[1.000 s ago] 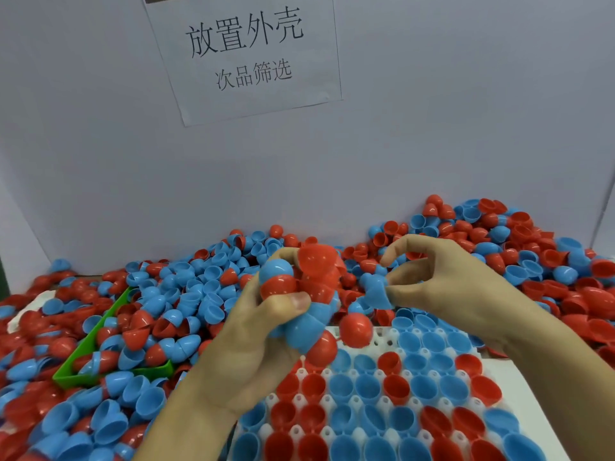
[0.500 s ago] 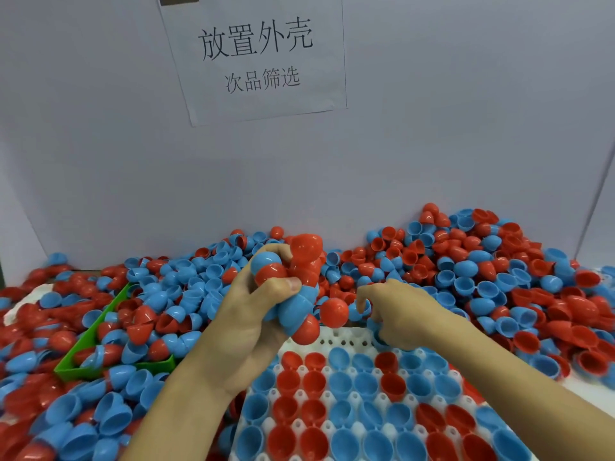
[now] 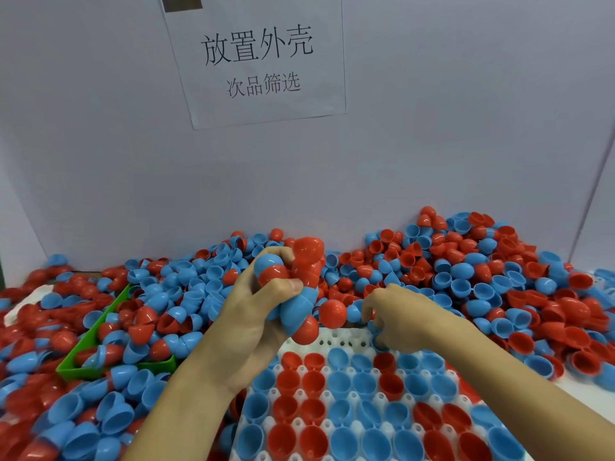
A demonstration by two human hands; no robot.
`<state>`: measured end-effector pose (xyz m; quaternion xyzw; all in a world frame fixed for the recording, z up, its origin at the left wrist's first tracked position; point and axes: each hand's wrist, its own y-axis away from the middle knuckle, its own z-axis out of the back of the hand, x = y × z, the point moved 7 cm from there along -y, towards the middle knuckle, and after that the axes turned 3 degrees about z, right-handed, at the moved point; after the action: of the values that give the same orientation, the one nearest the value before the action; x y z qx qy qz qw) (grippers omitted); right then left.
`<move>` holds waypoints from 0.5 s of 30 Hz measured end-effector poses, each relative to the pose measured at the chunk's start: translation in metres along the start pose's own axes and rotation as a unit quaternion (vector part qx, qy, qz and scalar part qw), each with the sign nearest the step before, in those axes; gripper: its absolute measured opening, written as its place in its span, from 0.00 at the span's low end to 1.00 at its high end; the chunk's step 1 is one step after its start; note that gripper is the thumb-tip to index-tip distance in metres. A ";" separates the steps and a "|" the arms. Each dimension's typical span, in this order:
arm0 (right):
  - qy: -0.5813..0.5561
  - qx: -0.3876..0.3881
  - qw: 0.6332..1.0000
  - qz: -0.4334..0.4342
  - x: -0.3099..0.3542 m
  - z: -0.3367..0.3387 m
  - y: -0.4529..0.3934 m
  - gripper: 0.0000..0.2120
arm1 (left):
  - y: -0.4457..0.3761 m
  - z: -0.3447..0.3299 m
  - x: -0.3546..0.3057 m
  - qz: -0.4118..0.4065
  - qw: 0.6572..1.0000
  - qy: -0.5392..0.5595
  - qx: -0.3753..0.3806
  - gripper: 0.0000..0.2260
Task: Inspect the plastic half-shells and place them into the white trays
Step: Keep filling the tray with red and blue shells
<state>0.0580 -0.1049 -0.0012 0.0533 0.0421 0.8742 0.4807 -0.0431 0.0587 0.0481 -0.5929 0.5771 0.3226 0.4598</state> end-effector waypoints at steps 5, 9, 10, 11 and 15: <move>0.001 -0.020 1.000 -0.003 0.001 -0.003 0.001 0.18 | 0.000 0.001 0.000 0.003 1.000 0.005 0.002 0.24; 0.009 -0.025 1.000 0.000 0.004 -0.006 0.002 0.17 | 0.001 0.001 -0.001 0.007 1.000 -0.002 0.002 0.24; -0.001 -0.030 1.000 0.001 0.002 -0.004 0.002 0.17 | 0.001 0.001 -0.001 0.008 1.000 -0.001 0.003 0.24; -0.016 -0.035 0.999 0.001 0.000 -0.001 0.003 0.17 | 0.001 0.001 0.000 0.009 1.000 0.001 0.003 0.24; -0.089 -0.125 0.988 0.016 -0.006 0.034 0.018 0.16 | 0.001 -0.001 0.000 0.015 1.000 0.003 0.005 0.23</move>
<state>0.0503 -0.1190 0.0345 0.0707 -0.1111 0.8720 0.4715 -0.0442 0.0573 0.0480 -0.5831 0.5886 0.3247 0.4561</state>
